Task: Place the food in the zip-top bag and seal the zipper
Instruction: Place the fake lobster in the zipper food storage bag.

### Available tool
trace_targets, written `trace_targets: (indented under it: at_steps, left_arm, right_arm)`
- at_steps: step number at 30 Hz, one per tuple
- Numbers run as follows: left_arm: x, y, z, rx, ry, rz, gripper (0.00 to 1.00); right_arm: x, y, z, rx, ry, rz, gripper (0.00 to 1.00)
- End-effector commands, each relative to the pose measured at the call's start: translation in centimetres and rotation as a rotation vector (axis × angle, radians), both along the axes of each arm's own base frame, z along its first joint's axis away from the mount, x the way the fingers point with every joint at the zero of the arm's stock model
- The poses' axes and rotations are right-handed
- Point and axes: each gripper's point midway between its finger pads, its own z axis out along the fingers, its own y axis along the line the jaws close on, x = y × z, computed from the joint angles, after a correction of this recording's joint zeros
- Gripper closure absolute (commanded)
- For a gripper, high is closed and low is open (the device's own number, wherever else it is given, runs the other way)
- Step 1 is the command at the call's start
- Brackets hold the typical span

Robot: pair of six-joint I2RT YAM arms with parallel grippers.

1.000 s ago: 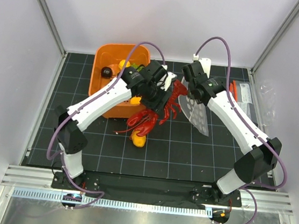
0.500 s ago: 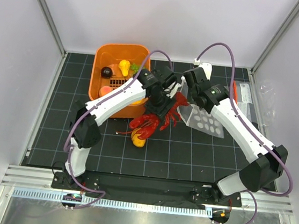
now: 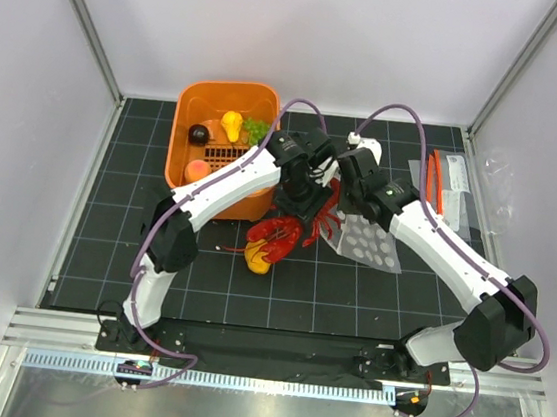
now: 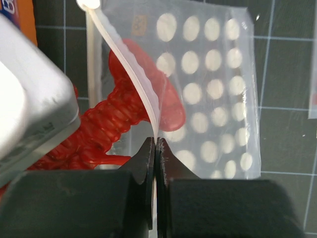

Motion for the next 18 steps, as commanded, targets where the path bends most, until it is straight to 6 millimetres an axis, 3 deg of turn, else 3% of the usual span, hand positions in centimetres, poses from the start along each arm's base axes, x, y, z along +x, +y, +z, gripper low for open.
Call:
trace_targets:
  at_steps: [1, 13, 18]
  left_arm:
    - [-0.3, -2.0, 1.1, -0.081, 0.021, -0.013, 0.99]
    - [0.4, -3.4, -1.2, -0.075, 0.062, 0.011, 0.97]
    - [0.1, -3.9, -2.3, -0.074, 0.106, 0.028, 0.96]
  right_arm:
    - [0.0, 1.7, 2.2, 0.134, -0.077, 0.033, 0.99]
    - [-2.9, 2.3, 1.1, 0.264, -0.085, 0.092, 0.99]
    - [-3.3, 2.8, -0.6, 0.262, -0.041, 0.124, 0.99]
